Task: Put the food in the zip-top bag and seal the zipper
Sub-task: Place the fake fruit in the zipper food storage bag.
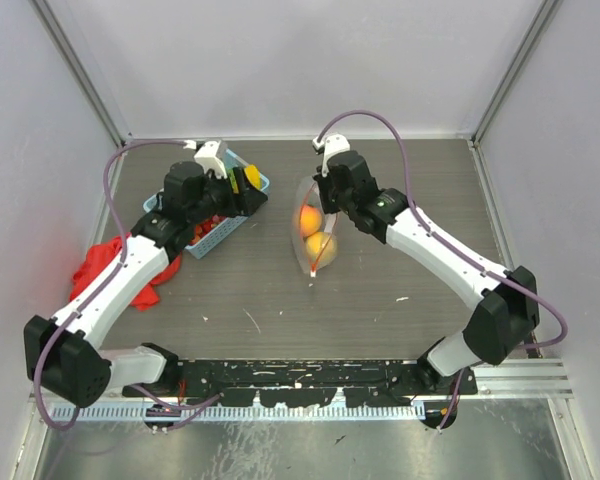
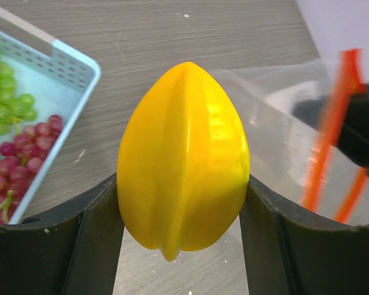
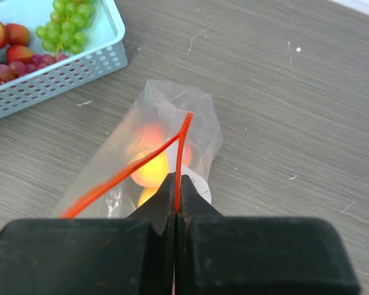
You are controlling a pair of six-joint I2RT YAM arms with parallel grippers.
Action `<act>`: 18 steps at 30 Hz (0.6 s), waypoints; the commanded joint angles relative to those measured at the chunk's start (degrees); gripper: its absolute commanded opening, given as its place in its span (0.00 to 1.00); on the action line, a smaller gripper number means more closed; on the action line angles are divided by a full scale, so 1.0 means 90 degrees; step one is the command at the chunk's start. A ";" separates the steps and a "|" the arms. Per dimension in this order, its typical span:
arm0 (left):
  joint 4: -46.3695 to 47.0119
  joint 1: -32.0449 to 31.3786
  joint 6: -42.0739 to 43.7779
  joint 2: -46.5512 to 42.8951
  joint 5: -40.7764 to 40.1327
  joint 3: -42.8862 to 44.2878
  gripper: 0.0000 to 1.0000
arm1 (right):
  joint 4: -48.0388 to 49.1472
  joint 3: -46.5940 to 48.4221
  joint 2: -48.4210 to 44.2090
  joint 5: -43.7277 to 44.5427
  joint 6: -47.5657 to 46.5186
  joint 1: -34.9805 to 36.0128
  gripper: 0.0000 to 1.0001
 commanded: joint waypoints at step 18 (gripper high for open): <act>0.3117 -0.1831 -0.0126 -0.0967 0.0370 -0.1125 0.38 | -0.0102 0.0373 0.0347 -0.0251 0.0218 0.0064 0.01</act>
